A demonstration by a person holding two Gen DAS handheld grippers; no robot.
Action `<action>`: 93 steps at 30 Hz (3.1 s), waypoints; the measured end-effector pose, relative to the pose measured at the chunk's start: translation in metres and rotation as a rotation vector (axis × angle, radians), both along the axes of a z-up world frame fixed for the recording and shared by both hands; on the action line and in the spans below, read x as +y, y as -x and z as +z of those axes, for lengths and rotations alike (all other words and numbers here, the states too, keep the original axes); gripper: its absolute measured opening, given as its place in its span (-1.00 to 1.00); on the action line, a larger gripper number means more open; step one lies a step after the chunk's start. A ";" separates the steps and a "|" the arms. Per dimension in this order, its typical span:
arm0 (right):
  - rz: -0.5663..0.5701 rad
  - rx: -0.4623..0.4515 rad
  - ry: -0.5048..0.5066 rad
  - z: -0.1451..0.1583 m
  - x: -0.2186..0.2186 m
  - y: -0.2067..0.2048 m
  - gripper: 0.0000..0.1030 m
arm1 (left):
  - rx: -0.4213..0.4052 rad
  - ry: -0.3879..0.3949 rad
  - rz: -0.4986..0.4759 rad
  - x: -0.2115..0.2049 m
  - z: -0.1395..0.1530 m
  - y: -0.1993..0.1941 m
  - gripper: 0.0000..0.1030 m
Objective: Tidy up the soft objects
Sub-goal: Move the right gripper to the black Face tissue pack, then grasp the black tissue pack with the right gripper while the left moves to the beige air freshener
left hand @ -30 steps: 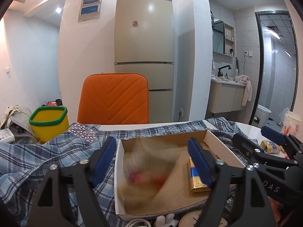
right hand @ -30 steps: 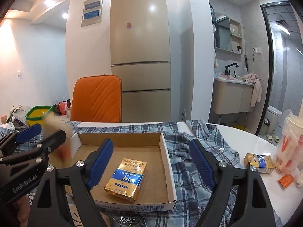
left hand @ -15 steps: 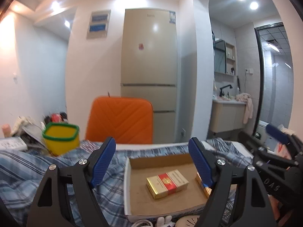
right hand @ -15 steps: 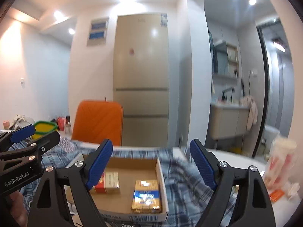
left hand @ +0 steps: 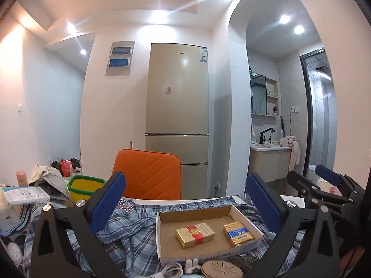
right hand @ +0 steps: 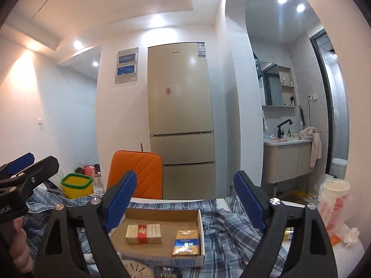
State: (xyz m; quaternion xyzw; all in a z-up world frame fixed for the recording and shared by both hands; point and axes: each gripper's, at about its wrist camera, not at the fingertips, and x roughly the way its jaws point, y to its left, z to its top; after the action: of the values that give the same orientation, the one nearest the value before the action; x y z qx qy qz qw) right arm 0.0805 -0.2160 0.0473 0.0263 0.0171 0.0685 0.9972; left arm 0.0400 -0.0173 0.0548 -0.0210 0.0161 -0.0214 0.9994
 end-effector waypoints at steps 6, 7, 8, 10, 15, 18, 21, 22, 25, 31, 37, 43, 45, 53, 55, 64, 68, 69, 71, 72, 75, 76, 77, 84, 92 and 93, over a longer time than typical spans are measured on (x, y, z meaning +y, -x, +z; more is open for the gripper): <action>-0.001 -0.029 0.081 -0.017 0.005 0.024 1.00 | 0.003 0.011 0.007 -0.003 -0.018 0.009 0.99; 0.005 -0.018 0.084 -0.021 0.006 0.025 1.00 | 0.008 0.006 0.007 -0.004 -0.021 0.008 0.99; 0.009 -0.006 0.082 -0.023 0.007 0.023 1.00 | 0.012 0.001 0.008 -0.005 -0.024 0.007 0.99; 0.014 0.041 0.076 -0.033 0.007 0.018 1.00 | 0.023 -0.011 0.016 -0.007 -0.031 0.003 0.99; 0.020 0.127 0.086 -0.043 0.013 0.000 1.00 | 0.075 -0.018 0.021 -0.006 -0.048 -0.007 0.99; 0.013 0.132 0.072 -0.044 0.010 -0.002 1.00 | 0.097 -0.006 0.025 -0.005 -0.051 -0.011 0.99; 0.016 0.134 0.063 -0.044 0.009 -0.003 1.00 | 0.111 -0.018 0.041 -0.007 -0.053 -0.012 0.99; 0.016 0.136 0.062 -0.043 0.009 -0.004 1.00 | 0.112 -0.020 0.039 -0.008 -0.053 -0.012 0.99; 0.020 0.145 0.065 -0.044 0.010 -0.007 1.00 | 0.112 -0.023 0.030 -0.009 -0.053 -0.012 0.99; 0.088 0.241 0.109 -0.049 0.018 -0.025 0.89 | 0.181 -0.051 0.037 -0.013 -0.055 -0.020 0.99; 0.125 0.503 0.122 -0.071 0.026 -0.062 0.54 | 0.310 -0.033 -0.013 -0.010 -0.064 -0.038 0.99; 0.214 0.784 0.086 -0.108 0.028 -0.100 0.34 | 0.414 -0.019 -0.037 -0.009 -0.074 -0.051 0.99; 0.244 0.851 0.071 -0.120 0.027 -0.109 0.34 | 0.435 -0.017 -0.038 -0.009 -0.077 -0.053 0.99; 0.281 0.926 0.068 -0.137 0.032 -0.115 0.26 | 0.455 -0.006 -0.036 -0.005 -0.078 -0.055 0.99; 0.281 0.935 0.063 -0.138 0.032 -0.116 0.26 | 0.457 -0.008 -0.035 -0.005 -0.078 -0.056 0.99; 0.293 0.979 0.031 -0.145 0.029 -0.124 0.26 | 0.488 -0.028 -0.056 -0.009 -0.082 -0.060 0.99; 0.297 0.985 0.032 -0.147 0.030 -0.124 0.22 | 0.517 -0.053 -0.076 -0.015 -0.086 -0.064 0.99; 0.319 0.980 0.021 -0.146 0.030 -0.124 0.01 | 0.522 -0.057 -0.077 -0.016 -0.087 -0.065 0.99; 0.298 0.950 0.034 -0.141 0.031 -0.120 -0.06 | 0.533 -0.057 -0.082 -0.016 -0.087 -0.067 0.99; 0.276 0.938 0.042 -0.140 0.030 -0.118 -0.06 | 0.538 -0.057 -0.078 -0.015 -0.088 -0.067 0.99; 0.249 0.886 0.043 -0.131 0.027 -0.111 -0.06 | 0.558 -0.054 -0.093 -0.016 -0.090 -0.071 0.99; 0.236 0.864 0.044 -0.127 0.026 -0.108 -0.06 | 0.562 -0.056 -0.101 -0.016 -0.090 -0.071 0.99; 0.220 0.828 0.044 -0.121 0.024 -0.103 -0.06 | 0.565 -0.064 -0.114 -0.018 -0.091 -0.072 0.99; 0.117 0.638 0.012 -0.091 0.006 -0.081 -0.06 | 0.605 -0.272 -0.231 -0.054 -0.098 -0.076 0.99; 0.095 0.555 0.021 -0.078 0.007 -0.069 -0.06 | 0.742 -0.318 -0.372 -0.066 -0.115 -0.093 0.73; 0.095 0.557 0.019 -0.078 0.006 -0.069 -0.06 | 0.742 -0.331 -0.381 -0.068 -0.116 -0.092 0.71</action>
State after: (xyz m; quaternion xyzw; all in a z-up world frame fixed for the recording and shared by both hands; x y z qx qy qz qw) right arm 0.1494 -0.2100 -0.0309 0.0338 0.2925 0.1050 0.9499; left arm 0.1322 -0.0857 -0.0612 0.1361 0.3805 -0.1933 0.8941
